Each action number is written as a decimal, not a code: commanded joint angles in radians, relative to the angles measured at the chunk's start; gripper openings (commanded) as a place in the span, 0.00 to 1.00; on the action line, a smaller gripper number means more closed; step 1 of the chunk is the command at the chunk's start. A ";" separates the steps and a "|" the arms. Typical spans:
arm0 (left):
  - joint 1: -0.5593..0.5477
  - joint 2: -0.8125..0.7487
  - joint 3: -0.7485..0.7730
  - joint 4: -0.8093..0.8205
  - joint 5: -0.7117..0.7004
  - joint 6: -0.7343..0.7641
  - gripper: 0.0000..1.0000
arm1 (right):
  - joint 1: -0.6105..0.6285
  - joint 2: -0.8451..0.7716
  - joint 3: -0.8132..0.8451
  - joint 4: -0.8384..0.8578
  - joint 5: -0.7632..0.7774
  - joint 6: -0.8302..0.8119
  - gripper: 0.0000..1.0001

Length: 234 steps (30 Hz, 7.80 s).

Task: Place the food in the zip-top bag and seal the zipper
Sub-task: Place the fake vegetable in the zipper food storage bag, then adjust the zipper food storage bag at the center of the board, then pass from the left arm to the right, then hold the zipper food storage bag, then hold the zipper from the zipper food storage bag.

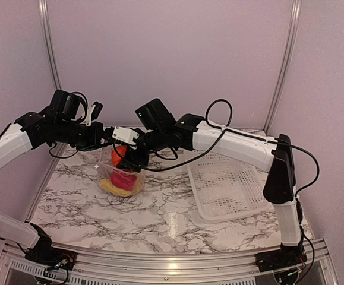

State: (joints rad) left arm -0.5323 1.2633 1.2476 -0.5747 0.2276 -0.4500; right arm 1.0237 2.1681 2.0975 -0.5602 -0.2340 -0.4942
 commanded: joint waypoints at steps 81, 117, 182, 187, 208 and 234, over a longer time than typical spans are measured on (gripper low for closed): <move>-0.109 0.159 0.210 0.015 0.009 0.078 0.00 | 0.059 -0.310 -0.024 -0.256 0.194 -0.393 0.00; -0.115 0.089 0.268 -0.027 0.019 0.091 0.36 | 0.119 -0.215 0.042 -0.345 0.071 -0.291 0.00; -0.115 -0.423 -0.724 0.996 0.052 0.550 0.00 | -0.017 -0.261 -0.016 -0.256 0.023 -0.239 0.00; -0.115 -0.428 -0.639 0.883 0.058 0.539 0.00 | -0.015 -0.277 0.008 -0.274 -0.025 -0.234 0.06; -0.172 -0.461 -0.503 0.550 0.042 0.596 0.00 | 0.082 -0.156 0.199 -0.232 -0.151 -0.223 0.42; -0.220 -0.540 -0.539 0.502 -0.022 0.657 0.00 | 0.125 -0.071 0.222 -0.167 -0.135 -0.177 0.36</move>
State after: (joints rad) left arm -0.7441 0.7444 0.7151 -0.0841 0.2176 0.1844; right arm 1.1378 2.0739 2.2757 -0.7513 -0.3866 -0.6987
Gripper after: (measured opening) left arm 0.012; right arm 0.376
